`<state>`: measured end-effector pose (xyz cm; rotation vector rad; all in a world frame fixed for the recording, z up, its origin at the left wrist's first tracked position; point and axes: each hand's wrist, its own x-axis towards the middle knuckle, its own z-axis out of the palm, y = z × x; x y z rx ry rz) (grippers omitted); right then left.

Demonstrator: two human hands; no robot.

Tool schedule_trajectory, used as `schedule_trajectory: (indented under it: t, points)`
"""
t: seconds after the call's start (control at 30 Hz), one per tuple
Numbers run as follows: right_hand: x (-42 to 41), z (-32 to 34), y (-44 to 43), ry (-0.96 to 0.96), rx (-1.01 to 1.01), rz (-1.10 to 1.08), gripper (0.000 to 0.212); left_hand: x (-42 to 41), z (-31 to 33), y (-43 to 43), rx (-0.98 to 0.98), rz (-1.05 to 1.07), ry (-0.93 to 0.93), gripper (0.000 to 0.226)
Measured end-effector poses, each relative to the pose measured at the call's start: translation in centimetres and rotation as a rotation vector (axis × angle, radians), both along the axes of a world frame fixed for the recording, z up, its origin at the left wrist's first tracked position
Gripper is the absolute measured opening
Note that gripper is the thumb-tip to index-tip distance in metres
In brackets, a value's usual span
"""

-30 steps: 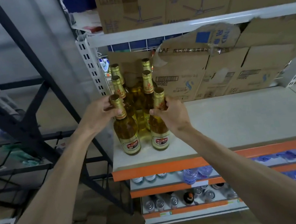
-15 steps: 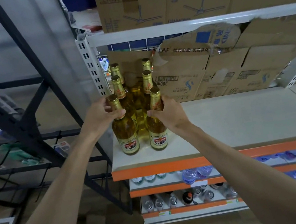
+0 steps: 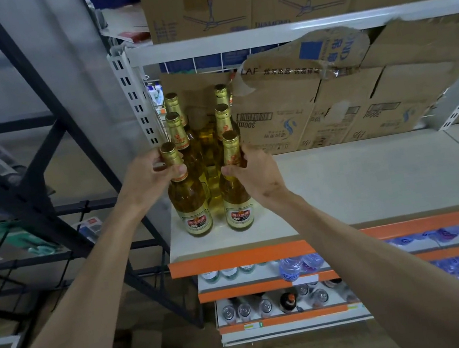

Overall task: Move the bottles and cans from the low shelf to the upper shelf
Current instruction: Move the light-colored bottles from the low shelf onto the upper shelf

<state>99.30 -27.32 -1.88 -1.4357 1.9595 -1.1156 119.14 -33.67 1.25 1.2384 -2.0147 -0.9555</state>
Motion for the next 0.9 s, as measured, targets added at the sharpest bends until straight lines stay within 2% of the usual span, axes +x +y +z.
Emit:
schedule_trajectory:
  t: [0.27, 0.9]
  points:
    - [0.4, 0.1, 0.0, 0.013, -0.026, -0.01, 0.027, 0.5, -0.1, -0.4, 0.032, -0.035, -0.022, 0.038]
    - [0.2, -0.4, -0.3, 0.011, 0.005, -0.004, 0.031, 0.3, -0.9, -0.7, 0.0, -0.012, 0.0, 0.037]
